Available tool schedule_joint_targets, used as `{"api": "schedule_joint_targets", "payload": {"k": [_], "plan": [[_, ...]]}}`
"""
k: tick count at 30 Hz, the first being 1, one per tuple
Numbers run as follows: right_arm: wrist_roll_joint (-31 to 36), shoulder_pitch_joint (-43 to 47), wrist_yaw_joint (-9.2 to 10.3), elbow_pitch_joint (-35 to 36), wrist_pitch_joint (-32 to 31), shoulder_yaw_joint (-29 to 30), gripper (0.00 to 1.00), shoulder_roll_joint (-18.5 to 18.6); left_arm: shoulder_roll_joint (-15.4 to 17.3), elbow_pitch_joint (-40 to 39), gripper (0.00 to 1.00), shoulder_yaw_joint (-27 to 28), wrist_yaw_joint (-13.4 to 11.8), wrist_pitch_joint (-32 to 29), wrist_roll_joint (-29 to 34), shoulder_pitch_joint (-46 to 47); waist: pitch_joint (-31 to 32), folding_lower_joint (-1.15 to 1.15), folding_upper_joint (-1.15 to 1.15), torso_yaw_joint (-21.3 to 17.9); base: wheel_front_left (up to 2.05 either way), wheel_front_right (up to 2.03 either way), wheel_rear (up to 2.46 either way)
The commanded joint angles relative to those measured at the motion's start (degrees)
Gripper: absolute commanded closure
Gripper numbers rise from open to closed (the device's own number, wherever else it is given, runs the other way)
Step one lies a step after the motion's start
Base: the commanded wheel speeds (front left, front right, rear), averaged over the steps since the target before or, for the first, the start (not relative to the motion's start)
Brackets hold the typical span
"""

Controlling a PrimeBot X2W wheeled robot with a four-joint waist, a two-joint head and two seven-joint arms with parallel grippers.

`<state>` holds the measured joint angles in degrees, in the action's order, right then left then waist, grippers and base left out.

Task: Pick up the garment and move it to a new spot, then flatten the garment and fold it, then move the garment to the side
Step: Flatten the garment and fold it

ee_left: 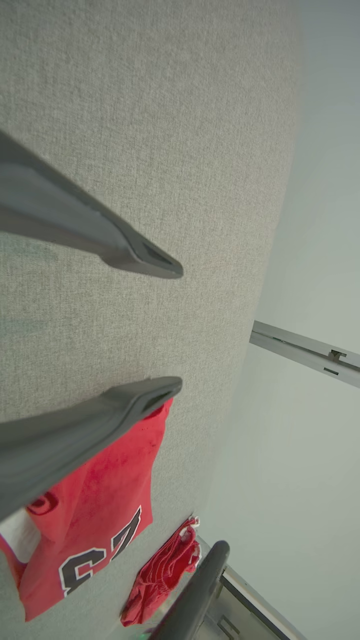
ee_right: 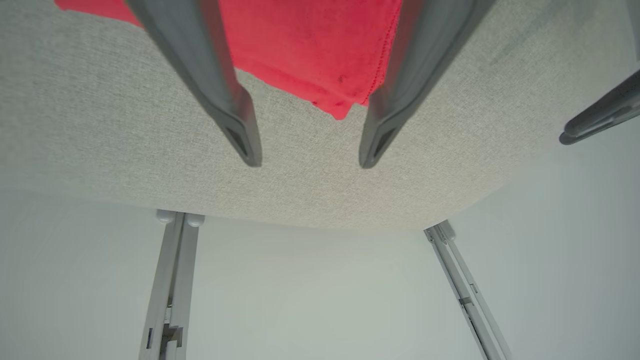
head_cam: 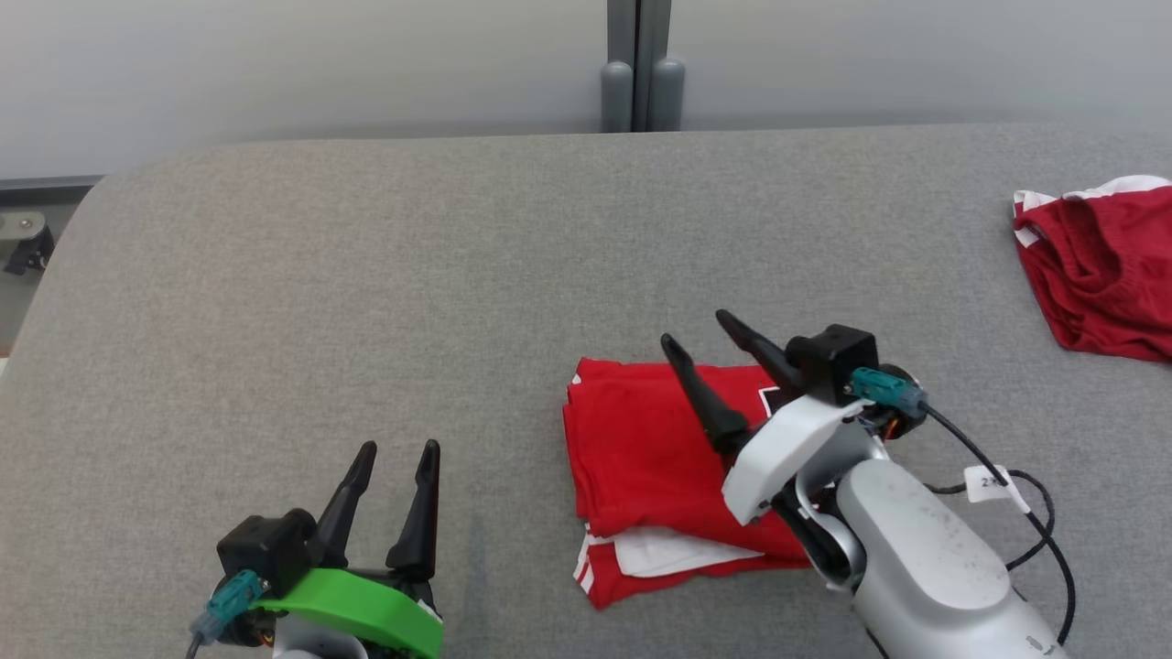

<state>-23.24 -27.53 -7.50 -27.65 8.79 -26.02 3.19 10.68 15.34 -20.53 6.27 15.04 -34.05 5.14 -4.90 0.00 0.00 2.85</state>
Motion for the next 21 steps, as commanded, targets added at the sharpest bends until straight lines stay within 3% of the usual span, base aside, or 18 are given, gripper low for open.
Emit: {"api": "schedule_joint_targets", "payload": {"k": [1, 12, 13, 14, 16, 18, 21], "plan": [[1.7, 1.1, 0.03, 0.6, 0.2, 1.4, 0.00, 0.7, 0.0, 0.0, 0.00, 0.0, 0.1, 0.2, 0.6, 0.1, 0.1, 0.00, 0.00, -0.1, 0.00, 0.00, 0.00], [11.4, 7.5, 0.03, 6.1, 1.8, 11.0, 0.00, 2.0, -1.1, -0.8, 0.00, 0.8, 0.2, 0.2, 1.3, -0.7, 0.5, 0.00, 0.00, -0.8, 0.00, 0.00, 0.00], [12.0, 8.0, 0.03, 6.3, 1.9, 11.0, 0.22, 2.0, -1.2, -0.9, 0.00, 0.9, 0.2, 0.2, 1.5, -0.8, 0.5, 0.00, 0.00, -0.9, 0.00, 0.00, 0.00], [12.9, 8.5, 0.03, 6.2, 2.1, 10.6, 0.53, 1.9, -1.4, -0.9, 0.00, 1.1, 0.3, 0.2, 1.5, -0.9, 0.4, 0.00, 0.00, -0.9, 0.00, 0.00, 0.00], [13.6, 9.4, 0.03, 5.8, 2.4, 9.6, 0.79, 1.6, -1.7, -0.9, 0.00, 1.3, 0.4, 0.2, 1.6, -0.9, 0.1, 0.00, 0.00, -0.9, 0.00, 0.00, 0.00], [14.1, 9.8, 0.03, 5.0, 2.5, 7.8, 1.00, 1.4, -1.9, -0.8, 0.00, 1.4, 0.5, 0.2, 1.8, -0.8, -0.1, 0.00, 0.00, -0.8, 0.00, 0.00, 0.00], [13.9, 9.9, 0.03, 3.2, 3.0, 4.5, 1.00, 1.0, -2.0, -0.6, 0.00, 1.4, 0.6, 0.2, 1.9, -0.5, -0.4, 0.00, 0.00, -0.4, 0.00, 0.00, 0.00]]}}
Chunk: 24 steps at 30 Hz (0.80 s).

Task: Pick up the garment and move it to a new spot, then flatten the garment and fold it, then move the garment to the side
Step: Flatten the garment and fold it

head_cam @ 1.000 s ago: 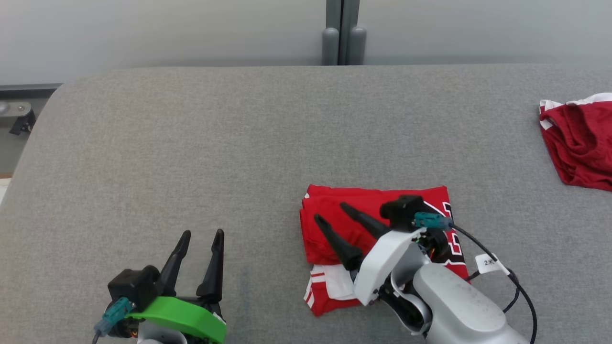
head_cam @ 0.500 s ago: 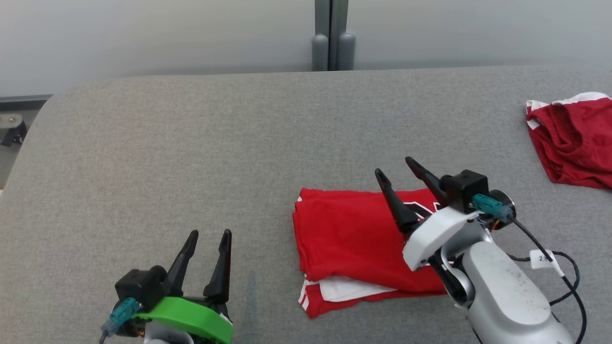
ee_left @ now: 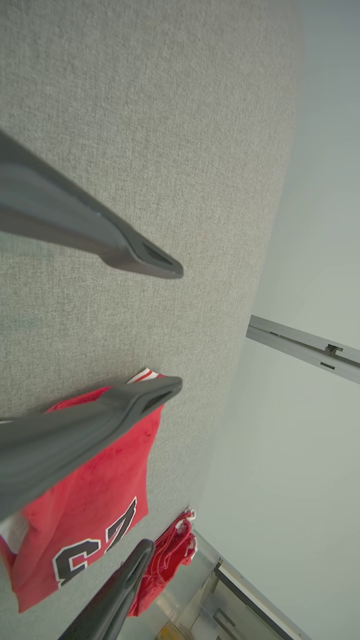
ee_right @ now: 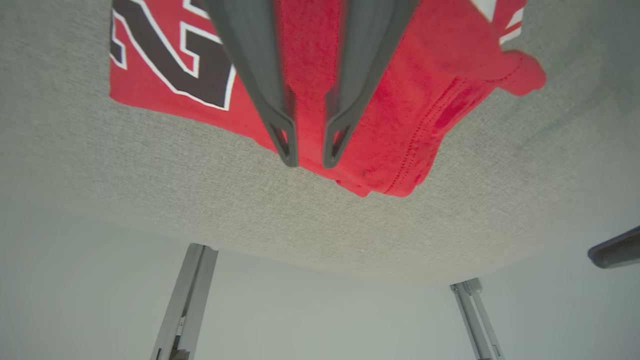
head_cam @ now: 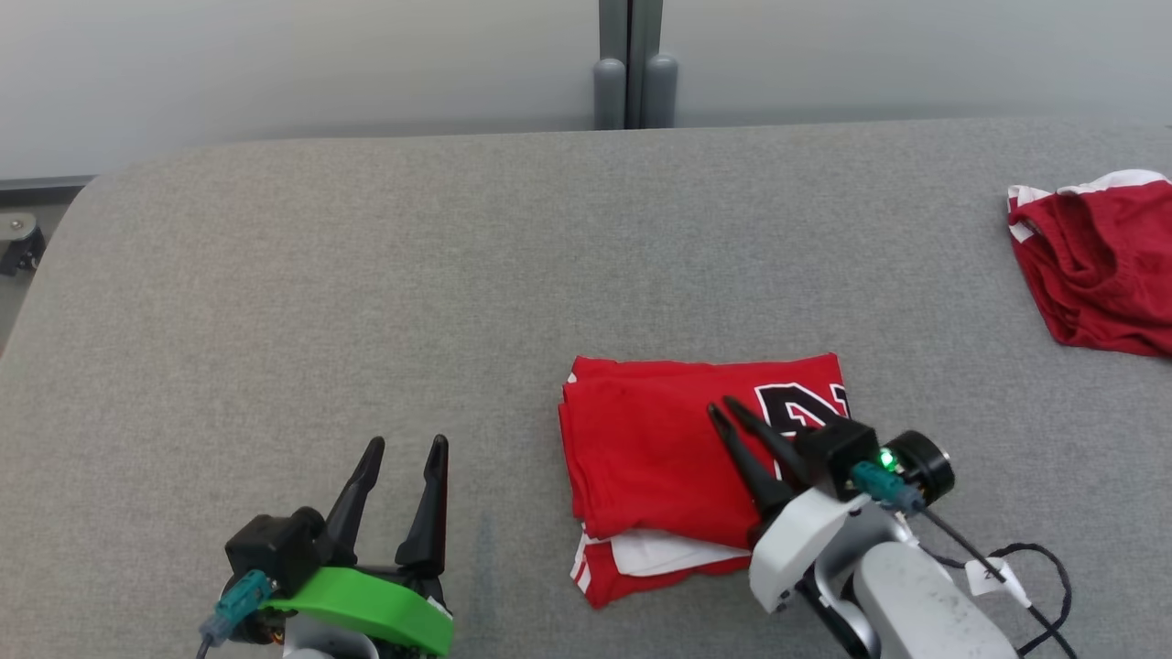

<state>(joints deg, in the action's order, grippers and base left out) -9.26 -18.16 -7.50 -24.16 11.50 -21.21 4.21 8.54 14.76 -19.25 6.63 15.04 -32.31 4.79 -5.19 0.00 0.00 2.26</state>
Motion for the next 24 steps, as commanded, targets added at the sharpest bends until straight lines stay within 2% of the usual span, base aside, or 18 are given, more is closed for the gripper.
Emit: {"api": "schedule_joint_targets", "payload": {"k": [1, 15, 20, 24], "plan": [[0.0, 0.2, 0.03, -1.2, 0.6, -1.9, 1.00, -0.1, 0.1, 0.1, 0.00, 0.2, 0.4, 0.2, 0.1, -0.1, -0.2, 0.00, 0.00, 0.4, 0.00, 0.00, 0.00], [-3.6, -5.1, 0.04, -14.4, 3.3, -20.5, 1.00, -1.1, -0.2, 0.7, 0.00, 1.6, 0.7, 0.2, 0.6, 0.7, -1.3, 0.00, 0.00, 2.2, 0.00, 0.00, 0.00], [-4.8, -6.3, 0.03, -16.3, 3.7, -26.7, 1.00, -1.2, -0.5, 1.0, 0.00, 2.1, 0.8, 0.2, 0.9, 0.7, -1.5, 0.00, 0.00, 2.0, 0.00, 0.00, 0.00], [-4.8, -7.4, 0.04, -14.2, 3.7, -27.4, 1.00, -1.2, -0.8, 1.2, 0.00, 2.6, 0.9, 0.2, 1.4, 0.9, -1.4, 0.00, 0.00, 1.5, 0.00, 0.00, 0.00]]}}
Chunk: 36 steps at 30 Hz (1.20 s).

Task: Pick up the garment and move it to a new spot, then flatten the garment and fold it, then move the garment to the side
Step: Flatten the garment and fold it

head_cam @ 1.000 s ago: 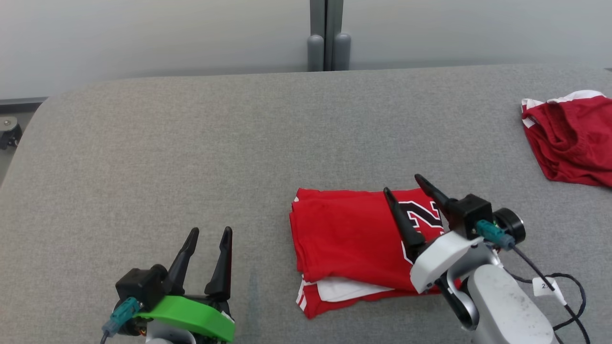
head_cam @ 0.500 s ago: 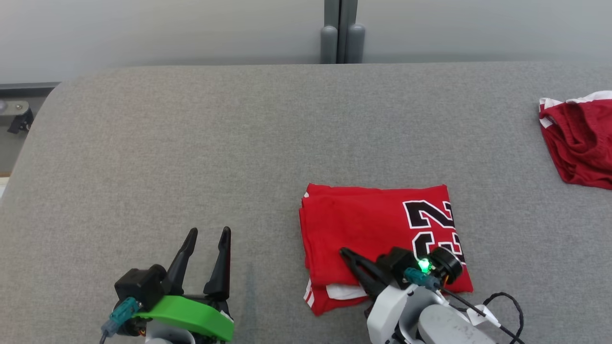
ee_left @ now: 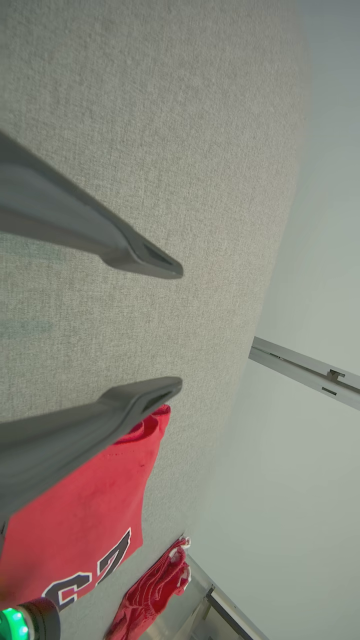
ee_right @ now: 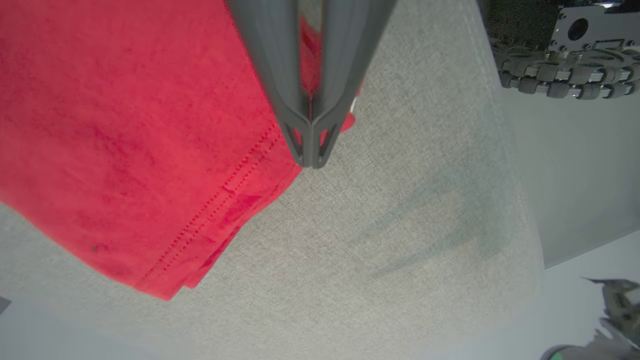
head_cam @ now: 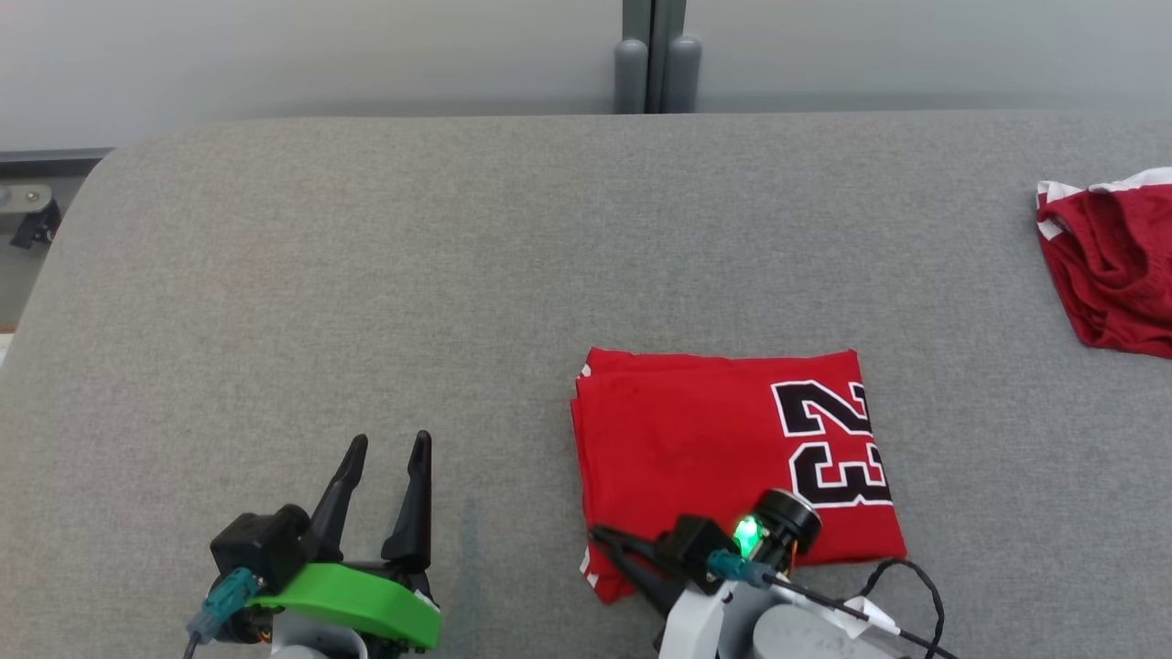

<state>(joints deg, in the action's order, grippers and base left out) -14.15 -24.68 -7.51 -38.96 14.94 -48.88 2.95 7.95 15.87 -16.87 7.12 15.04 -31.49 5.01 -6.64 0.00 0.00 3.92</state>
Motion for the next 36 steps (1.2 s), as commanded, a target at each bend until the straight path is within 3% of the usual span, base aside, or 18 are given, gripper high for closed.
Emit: {"api": "schedule_joint_targets", "payload": {"k": [1, 4, 7, 8, 14, 22, 36], "plan": [[0.5, -1.0, 0.05, 1.6, 0.3, 0.9, 1.00, 0.1, -0.3, 0.0, 0.00, 0.4, 0.4, 0.2, 0.6, 0.7, 0.1, 0.00, 0.00, -0.3, 0.00, 0.00, 0.00], [1.8, -0.5, 0.05, 5.8, 0.3, 5.5, 1.00, 0.6, -0.7, -0.6, 0.00, 0.9, 0.5, 0.2, 1.6, 0.8, 0.5, 0.00, 0.00, -0.8, 0.00, 0.00, 0.00], [3.5, 1.1, 0.05, 9.8, 0.3, 12.1, 0.44, 0.6, -1.2, -1.2, 0.00, 1.5, 0.4, 0.2, 2.8, 0.8, 0.9, 0.00, 0.00, -1.3, 0.00, 0.00, 0.00], [4.2, 1.7, 0.05, 11.3, 0.3, 15.0, 0.00, 0.6, -1.4, -1.6, 0.00, 1.9, 0.4, 0.2, 3.0, 0.8, 1.2, 0.00, 0.00, -1.5, 0.00, 0.00, 0.00], [7.4, 5.8, 0.05, 17.4, 0.3, 29.7, 0.00, 0.1, -2.9, -2.3, 0.00, 3.6, 0.4, 0.2, 5.5, -0.2, 2.5, 0.00, 0.00, -2.3, 0.00, 0.00, 0.00], [7.9, 10.9, 0.05, 22.0, 0.3, 41.4, 0.00, 0.1, -4.2, -2.9, 0.00, 7.0, 0.4, 0.2, 7.6, -3.0, 4.2, 0.00, 0.00, -3.1, 0.00, 0.00, 0.00], [5.3, 18.9, 0.05, 25.1, 0.3, 49.7, 0.00, 0.1, -4.8, -4.7, 0.00, 11.1, 0.4, 0.2, 9.0, -9.3, 6.2, 0.00, 0.00, -3.7, 0.00, 0.00, 0.00]]}}
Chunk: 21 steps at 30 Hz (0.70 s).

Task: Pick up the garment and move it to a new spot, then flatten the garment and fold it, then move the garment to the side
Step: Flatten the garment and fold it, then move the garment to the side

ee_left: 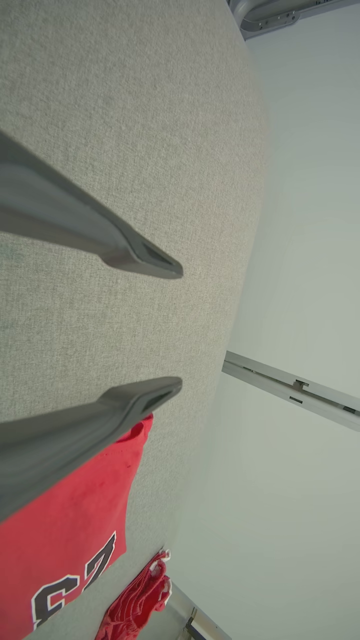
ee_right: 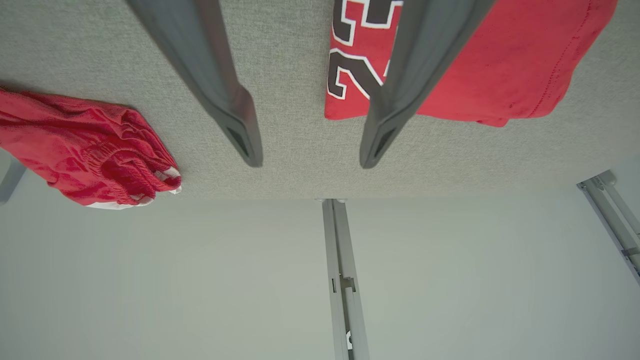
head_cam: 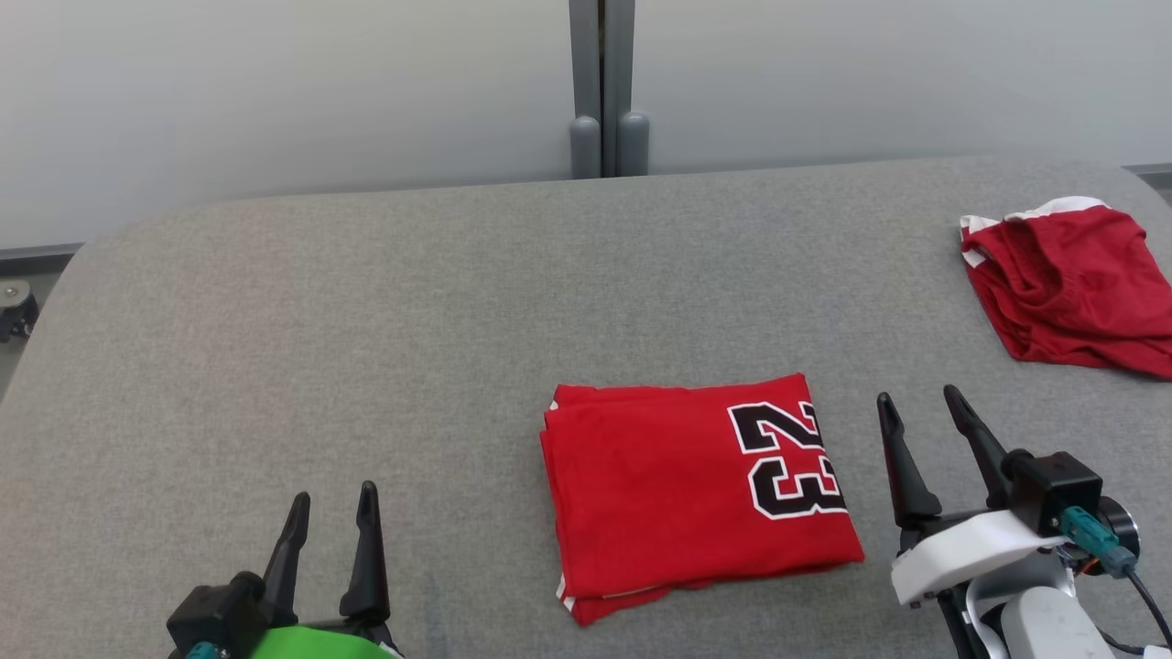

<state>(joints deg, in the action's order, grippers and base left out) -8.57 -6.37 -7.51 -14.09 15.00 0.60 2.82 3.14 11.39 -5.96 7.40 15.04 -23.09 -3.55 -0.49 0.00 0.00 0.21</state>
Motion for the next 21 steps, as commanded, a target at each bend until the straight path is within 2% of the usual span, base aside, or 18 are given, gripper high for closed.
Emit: {"api": "schedule_joint_targets", "payload": {"k": [1, 6, 21], "plan": [[-0.6, 1.0, 0.05, 0.3, 0.2, 0.4, 0.00, 0.2, 0.0, -0.2, 0.00, 0.2, 0.2, 0.2, 0.6, -1.0, 0.1, 0.00, 0.00, 0.1, 0.00, 0.00, 0.00], [-2.3, 2.3, 0.05, -0.2, 0.2, 0.5, 0.00, 0.2, -0.1, 0.1, 0.00, 0.1, 0.2, 0.2, 0.8, -1.3, 0.2, 0.00, 0.00, 0.1, 0.00, 0.00, 0.00], [0.7, -0.1, 0.05, -1.1, 0.2, 1.5, 0.00, 0.2, -0.2, -0.4, 0.00, 0.4, 0.2, 0.2, 1.1, -0.1, -0.1, 0.00, 0.00, 0.3, 0.00, 0.00, 0.00]]}}
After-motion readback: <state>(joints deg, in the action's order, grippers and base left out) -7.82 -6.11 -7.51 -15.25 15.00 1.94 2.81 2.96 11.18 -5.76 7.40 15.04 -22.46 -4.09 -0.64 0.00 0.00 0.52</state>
